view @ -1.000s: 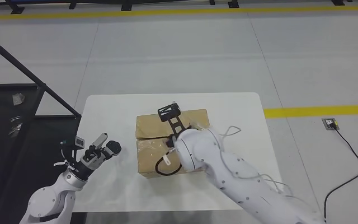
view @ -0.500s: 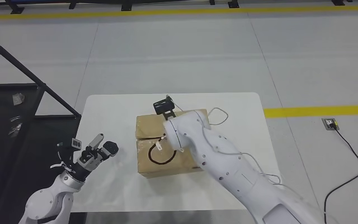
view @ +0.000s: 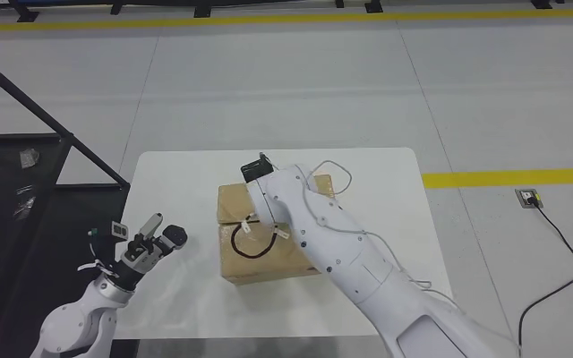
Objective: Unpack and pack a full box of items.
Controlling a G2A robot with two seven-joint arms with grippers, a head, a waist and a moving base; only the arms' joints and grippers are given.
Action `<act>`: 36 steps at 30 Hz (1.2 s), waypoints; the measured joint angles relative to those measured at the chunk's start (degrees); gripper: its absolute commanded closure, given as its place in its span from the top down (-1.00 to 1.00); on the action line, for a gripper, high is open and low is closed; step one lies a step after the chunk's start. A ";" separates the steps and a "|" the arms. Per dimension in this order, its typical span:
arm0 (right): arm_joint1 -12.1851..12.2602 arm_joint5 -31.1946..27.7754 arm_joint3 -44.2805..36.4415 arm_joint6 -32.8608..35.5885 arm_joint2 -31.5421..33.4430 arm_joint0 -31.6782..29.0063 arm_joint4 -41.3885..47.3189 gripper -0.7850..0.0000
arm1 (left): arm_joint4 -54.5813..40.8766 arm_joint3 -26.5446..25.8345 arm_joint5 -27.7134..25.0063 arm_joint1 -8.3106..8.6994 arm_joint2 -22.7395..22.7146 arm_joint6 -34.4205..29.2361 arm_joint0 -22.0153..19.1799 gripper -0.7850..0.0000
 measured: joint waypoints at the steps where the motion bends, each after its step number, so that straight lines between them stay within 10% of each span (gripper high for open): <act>1: -0.54 -0.21 0.85 0.21 0.35 0.13 -0.37 -0.65 | -0.07 0.03 -0.03 0.01 -0.03 0.01 0.02 1.00; 3: -1.32 -0.47 2.05 0.47 0.91 0.34 -0.82 -0.99 | -0.11 0.08 -0.13 0.01 -0.07 0.10 0.02 1.00; 12: -4.18 -0.85 3.85 0.84 4.51 1.02 -3.61 -1.00 | -0.48 0.26 -0.44 0.03 -0.20 0.31 0.08 1.00; 28: -2.06 -4.34 -34.46 2.79 10.72 -21.69 -23.30 -1.00 | -0.28 -1.01 0.23 0.04 0.53 0.30 -0.69 1.00; 36: -1.66 -7.57 -40.25 -1.12 11.74 -27.19 -24.59 -1.00 | -7.34 -2.35 2.47 -0.09 0.59 -2.44 -1.23 1.00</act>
